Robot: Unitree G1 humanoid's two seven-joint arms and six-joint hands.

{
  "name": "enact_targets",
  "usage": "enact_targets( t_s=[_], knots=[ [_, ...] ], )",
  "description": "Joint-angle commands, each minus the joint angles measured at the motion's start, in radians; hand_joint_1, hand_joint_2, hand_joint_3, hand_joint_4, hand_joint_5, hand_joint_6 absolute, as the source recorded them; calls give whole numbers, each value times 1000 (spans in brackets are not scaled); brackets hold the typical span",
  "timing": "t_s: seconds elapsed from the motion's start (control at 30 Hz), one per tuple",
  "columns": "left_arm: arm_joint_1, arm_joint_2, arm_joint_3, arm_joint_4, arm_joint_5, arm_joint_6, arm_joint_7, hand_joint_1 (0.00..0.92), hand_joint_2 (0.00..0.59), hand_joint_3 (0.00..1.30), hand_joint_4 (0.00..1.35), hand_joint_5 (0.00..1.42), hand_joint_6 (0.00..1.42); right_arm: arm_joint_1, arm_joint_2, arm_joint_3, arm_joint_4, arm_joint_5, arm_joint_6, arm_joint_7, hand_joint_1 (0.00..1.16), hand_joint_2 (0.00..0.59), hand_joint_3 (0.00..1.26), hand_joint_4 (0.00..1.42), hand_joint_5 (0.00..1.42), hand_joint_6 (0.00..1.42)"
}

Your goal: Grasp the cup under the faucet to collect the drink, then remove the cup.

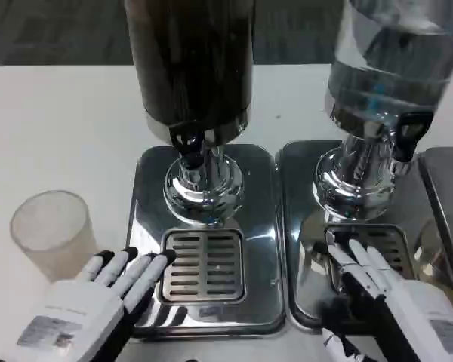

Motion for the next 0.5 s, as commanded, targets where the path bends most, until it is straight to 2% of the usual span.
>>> enact_targets(
  t_s=[0.03,0.3,0.5],
  knots=[
    [-3,4,-4,-2,-6,-1,-7,0,154,0,0,0,0,-2,4,-1,-5,-6,4,-3,563,572,108,0,0,94],
    [2,4,0,-5,27,-20,38,0,148,0,0,0,0,-22,-2,-2,10,5,-2,2,563,572,108,0,0,94],
    [27,18,35,8,34,-59,117,0,119,0,0,0,0,-29,-10,-8,19,17,-5,4,563,572,108,0,0,94]
  ],
)
